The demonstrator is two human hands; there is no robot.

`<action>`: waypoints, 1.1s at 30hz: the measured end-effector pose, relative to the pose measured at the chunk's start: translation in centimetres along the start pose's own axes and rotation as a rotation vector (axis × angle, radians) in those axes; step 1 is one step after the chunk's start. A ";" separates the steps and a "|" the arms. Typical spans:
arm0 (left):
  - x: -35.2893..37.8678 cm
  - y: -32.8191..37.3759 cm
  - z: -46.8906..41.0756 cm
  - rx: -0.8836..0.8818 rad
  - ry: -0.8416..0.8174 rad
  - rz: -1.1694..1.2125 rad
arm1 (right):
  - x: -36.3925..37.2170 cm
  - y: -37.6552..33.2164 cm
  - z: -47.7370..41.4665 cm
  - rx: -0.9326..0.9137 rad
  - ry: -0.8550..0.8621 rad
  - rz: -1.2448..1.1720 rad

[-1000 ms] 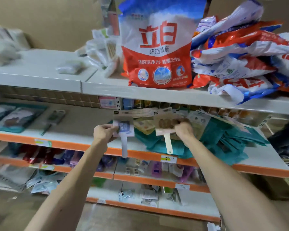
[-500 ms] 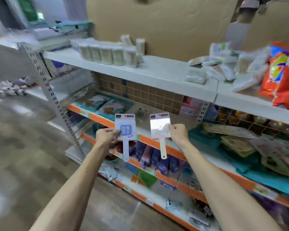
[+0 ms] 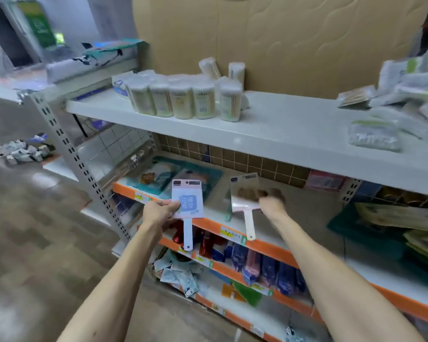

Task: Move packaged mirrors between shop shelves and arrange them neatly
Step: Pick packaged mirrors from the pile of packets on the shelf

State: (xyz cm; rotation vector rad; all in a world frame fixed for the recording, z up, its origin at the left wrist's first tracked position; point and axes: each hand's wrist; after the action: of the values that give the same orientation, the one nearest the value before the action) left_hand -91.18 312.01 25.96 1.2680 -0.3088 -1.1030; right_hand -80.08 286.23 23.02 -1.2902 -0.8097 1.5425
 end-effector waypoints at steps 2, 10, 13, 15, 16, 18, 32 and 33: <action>0.4 1.3 -2.4 0.021 -0.032 -0.040 | 0.9 -1.3 -1.5 -0.050 0.062 0.012; 3.7 4.2 -9.7 0.110 -0.187 -0.131 | 2.7 -1.9 -4.7 -0.047 0.145 0.002; 4.6 5.0 -12.2 0.124 -0.239 -0.159 | 3.0 -1.3 -5.1 -0.007 0.225 0.001; 5.2 5.4 -13.7 0.128 -0.341 -0.148 | 3.1 -1.0 -5.0 0.037 0.272 -0.008; 5.4 5.5 -14.4 0.135 -0.392 -0.174 | 3.2 -0.9 -4.8 0.055 0.298 -0.008; 5.7 5.7 -15.5 0.144 -0.451 -0.255 | 3.6 -1.1 -4.4 0.098 0.353 -0.011; 5.2 6.2 -19.1 0.166 -0.541 -0.277 | 6.5 -0.3 -3.5 0.125 0.546 -0.035; 5.2 5.9 -19.5 0.166 -0.533 -0.269 | 6.6 -0.5 -3.6 0.122 0.560 -0.034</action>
State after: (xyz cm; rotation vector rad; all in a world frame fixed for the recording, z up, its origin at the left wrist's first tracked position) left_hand -71.69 318.99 22.58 1.1638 -0.6533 -1.6748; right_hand -76.53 292.33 20.29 -1.5053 -0.3700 1.0971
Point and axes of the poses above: each hand's wrist, its own z-axis away from the middle knuckle, its own x-axis out of the palm, y = z × x, and after that the axes turned 15 degrees about -z, right-handed
